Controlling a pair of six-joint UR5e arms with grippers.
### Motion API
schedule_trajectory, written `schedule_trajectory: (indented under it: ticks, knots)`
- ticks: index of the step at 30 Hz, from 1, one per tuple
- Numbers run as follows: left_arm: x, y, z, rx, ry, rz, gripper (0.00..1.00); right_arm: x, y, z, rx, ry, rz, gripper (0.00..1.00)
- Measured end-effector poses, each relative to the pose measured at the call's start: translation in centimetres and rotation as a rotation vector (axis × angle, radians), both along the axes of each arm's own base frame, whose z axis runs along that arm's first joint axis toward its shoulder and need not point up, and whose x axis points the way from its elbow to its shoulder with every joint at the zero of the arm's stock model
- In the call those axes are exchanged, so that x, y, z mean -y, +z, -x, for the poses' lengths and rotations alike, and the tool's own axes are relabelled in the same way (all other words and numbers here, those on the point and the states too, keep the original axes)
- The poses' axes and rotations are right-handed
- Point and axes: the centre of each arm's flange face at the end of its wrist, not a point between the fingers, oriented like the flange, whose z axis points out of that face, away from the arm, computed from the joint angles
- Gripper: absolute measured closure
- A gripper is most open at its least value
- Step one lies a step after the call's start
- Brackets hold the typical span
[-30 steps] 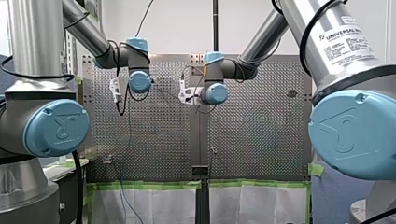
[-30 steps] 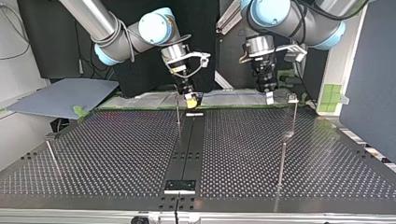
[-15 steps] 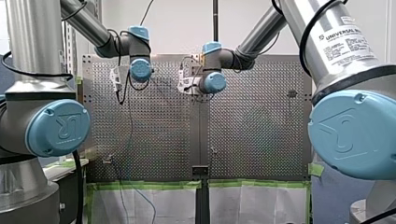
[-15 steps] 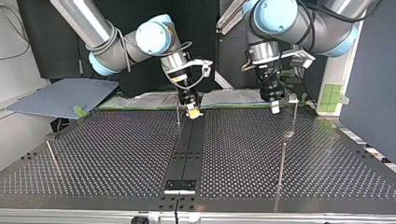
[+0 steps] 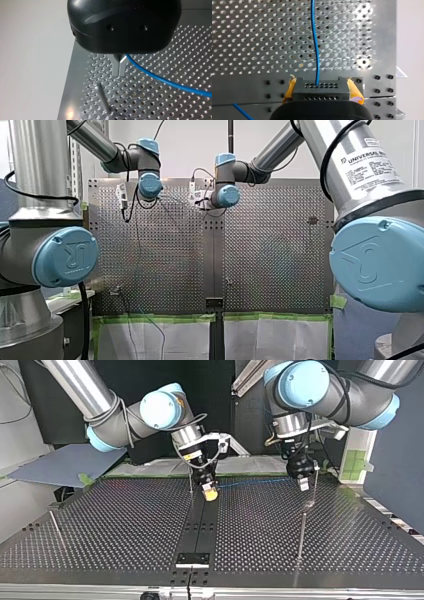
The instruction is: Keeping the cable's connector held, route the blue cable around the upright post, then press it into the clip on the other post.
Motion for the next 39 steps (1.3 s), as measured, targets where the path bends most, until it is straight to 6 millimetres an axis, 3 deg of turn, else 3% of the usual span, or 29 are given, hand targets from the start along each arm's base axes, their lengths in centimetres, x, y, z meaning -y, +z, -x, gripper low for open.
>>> schedule_trajectory:
  ticks: [18,29,39]
  knots:
    - [-2.6,5.5,-2.7,0.002,0.033,-0.003,1.0,1.2,6.0,-1.7,0.073,0.036,0.063,1.0]
    - [-5.6,8.2,-4.8,0.0,0.057,-0.012,1.0,2.2,6.8,-3.4,0.087,0.05,0.077,1.0]
    - [-8.4,8.3,-9.0,-0.04,0.057,-0.022,1.0,3.3,6.6,-5.2,0.094,0.056,0.083,1.0]
